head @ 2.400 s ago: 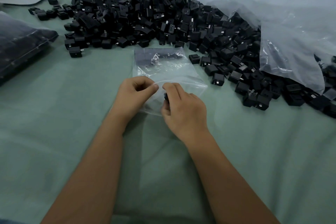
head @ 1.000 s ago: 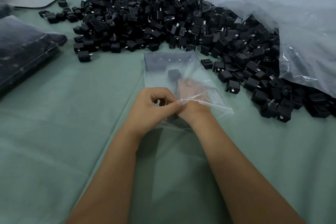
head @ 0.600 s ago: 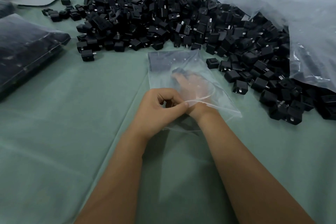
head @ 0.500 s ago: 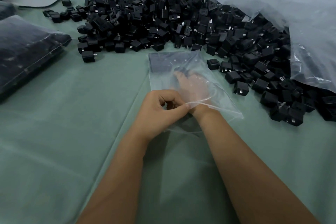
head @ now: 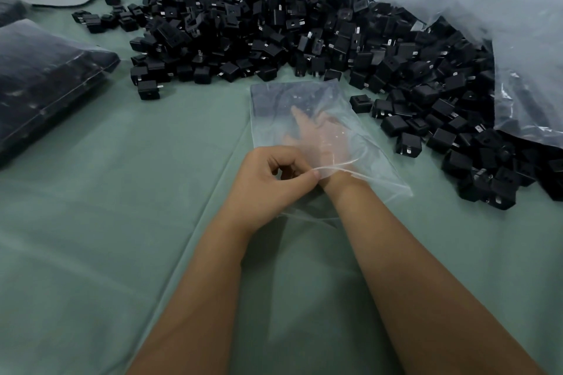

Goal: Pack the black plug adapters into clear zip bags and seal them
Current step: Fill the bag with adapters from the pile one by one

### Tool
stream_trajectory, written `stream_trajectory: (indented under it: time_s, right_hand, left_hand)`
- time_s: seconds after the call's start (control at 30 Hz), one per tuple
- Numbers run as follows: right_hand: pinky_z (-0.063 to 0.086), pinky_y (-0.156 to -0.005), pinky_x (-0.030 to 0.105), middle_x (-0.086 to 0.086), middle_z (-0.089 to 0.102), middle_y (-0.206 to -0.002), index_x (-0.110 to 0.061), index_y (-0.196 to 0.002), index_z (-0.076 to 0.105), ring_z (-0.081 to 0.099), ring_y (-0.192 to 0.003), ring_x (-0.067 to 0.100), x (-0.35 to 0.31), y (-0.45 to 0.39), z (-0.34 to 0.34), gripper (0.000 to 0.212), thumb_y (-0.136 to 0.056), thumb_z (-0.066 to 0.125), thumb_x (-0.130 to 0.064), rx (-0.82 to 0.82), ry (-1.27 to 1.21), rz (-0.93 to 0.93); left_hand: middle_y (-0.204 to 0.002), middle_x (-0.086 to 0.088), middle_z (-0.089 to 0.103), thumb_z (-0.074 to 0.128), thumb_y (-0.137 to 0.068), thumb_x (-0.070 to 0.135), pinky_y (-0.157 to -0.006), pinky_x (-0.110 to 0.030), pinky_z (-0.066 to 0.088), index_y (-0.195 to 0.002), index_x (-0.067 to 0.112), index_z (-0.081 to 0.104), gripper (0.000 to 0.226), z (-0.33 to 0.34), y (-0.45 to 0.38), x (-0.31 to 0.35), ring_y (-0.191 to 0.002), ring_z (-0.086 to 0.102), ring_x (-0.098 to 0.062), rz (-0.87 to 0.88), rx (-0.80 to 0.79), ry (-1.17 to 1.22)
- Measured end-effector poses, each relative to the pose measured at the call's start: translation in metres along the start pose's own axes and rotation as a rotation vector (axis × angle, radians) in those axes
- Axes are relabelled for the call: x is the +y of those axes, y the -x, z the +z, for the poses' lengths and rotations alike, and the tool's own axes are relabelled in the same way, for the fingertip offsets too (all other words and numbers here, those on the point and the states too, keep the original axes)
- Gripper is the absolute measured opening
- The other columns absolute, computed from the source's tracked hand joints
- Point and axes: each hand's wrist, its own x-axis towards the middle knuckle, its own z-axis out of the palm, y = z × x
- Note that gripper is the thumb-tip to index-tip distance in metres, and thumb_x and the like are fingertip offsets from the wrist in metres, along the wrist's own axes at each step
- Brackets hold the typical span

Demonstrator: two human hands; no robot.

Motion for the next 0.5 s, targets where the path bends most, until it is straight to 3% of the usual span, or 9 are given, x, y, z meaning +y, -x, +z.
stream_trajectory:
  time_s: [0.13, 0.27, 0.33, 0.37, 0.4, 0.43, 0.5]
  right_hand:
    - [0.036, -0.106, 0.045, 0.019, 0.034, -0.146, -0.032, -0.153, 0.012, 0.043, -0.128, 0.033, -0.002, -0.004, 0.004, 0.062, -0.098, 0.035, -0.048, -0.033, -0.087, 0.031]
    - [0.027, -0.112, 0.04, 0.015, 0.034, -0.146, -0.027, -0.153, 0.013, 0.035, -0.135, 0.03, -0.005, -0.003, 0.003, 0.058, -0.1, 0.033, -0.041, -0.062, -0.01, -0.002]
    - [0.04, -0.093, 0.034, 0.008, 0.052, -0.12, -0.02, -0.136, 0.042, 0.05, -0.119, 0.028, -0.001, 0.007, 0.003, 0.039, -0.099, 0.034, -0.028, -0.043, -0.016, -0.061]
    - [0.041, -0.075, 0.029, 0.001, 0.056, -0.098, -0.022, -0.111, 0.054, 0.057, -0.102, 0.024, 0.001, 0.016, 0.004, 0.023, -0.096, 0.037, -0.024, -0.095, -0.091, -0.062]
    - [0.037, -0.063, 0.027, -0.003, 0.054, -0.082, -0.024, -0.09, 0.055, 0.058, -0.086, 0.02, 0.004, 0.026, 0.003, 0.017, -0.093, 0.039, -0.023, -0.203, -0.194, -0.037]
    - [0.033, -0.059, 0.027, -0.005, 0.053, -0.077, -0.025, -0.08, 0.054, 0.055, -0.077, 0.017, 0.007, 0.037, 0.004, 0.018, -0.091, 0.04, -0.025, -0.292, -0.284, -0.001]
    - [0.032, -0.065, 0.028, -0.009, 0.055, -0.081, -0.028, -0.088, 0.059, 0.052, -0.081, 0.014, 0.013, 0.058, 0.003, 0.019, -0.09, 0.04, -0.029, -0.276, -0.306, 0.003]
  left_hand:
    - [-0.059, 0.0, 0.057, 0.07, -0.078, 0.009, -0.056, -0.022, 0.036, -0.061, 0.006, 0.066, 0.018, 0.0, 0.0, 0.0, -0.058, 0.044, -0.011, -0.006, 0.005, 0.009]
    - [-0.061, -0.012, 0.059, 0.072, -0.083, 0.002, -0.057, -0.025, 0.037, -0.065, -0.001, 0.067, 0.018, -0.001, 0.0, -0.003, -0.058, 0.045, -0.011, -0.021, 0.009, -0.002]
    - [-0.061, -0.015, 0.06, 0.072, -0.08, 0.015, -0.056, -0.026, 0.039, -0.066, 0.0, 0.067, 0.021, 0.0, -0.001, -0.003, -0.056, 0.046, -0.011, -0.028, 0.024, 0.006]
    - [-0.06, -0.014, 0.059, 0.07, -0.078, 0.021, -0.055, -0.026, 0.039, -0.067, 0.001, 0.067, 0.024, 0.0, -0.001, -0.004, -0.056, 0.047, -0.012, -0.042, 0.038, 0.005]
    - [-0.058, -0.011, 0.058, 0.069, -0.078, 0.023, -0.053, -0.025, 0.039, -0.067, 0.001, 0.066, 0.025, -0.001, -0.002, -0.005, -0.055, 0.048, -0.012, -0.066, 0.052, 0.005]
    - [-0.057, -0.007, 0.057, 0.069, -0.08, 0.02, -0.053, -0.023, 0.039, -0.067, 0.001, 0.065, 0.023, -0.001, -0.004, -0.008, -0.055, 0.048, -0.011, -0.093, 0.063, -0.003]
    - [-0.057, 0.001, 0.056, 0.066, -0.086, 0.009, -0.057, -0.024, 0.037, -0.066, 0.004, 0.062, 0.021, -0.001, -0.007, -0.013, -0.056, 0.047, -0.01, -0.144, 0.076, -0.063]
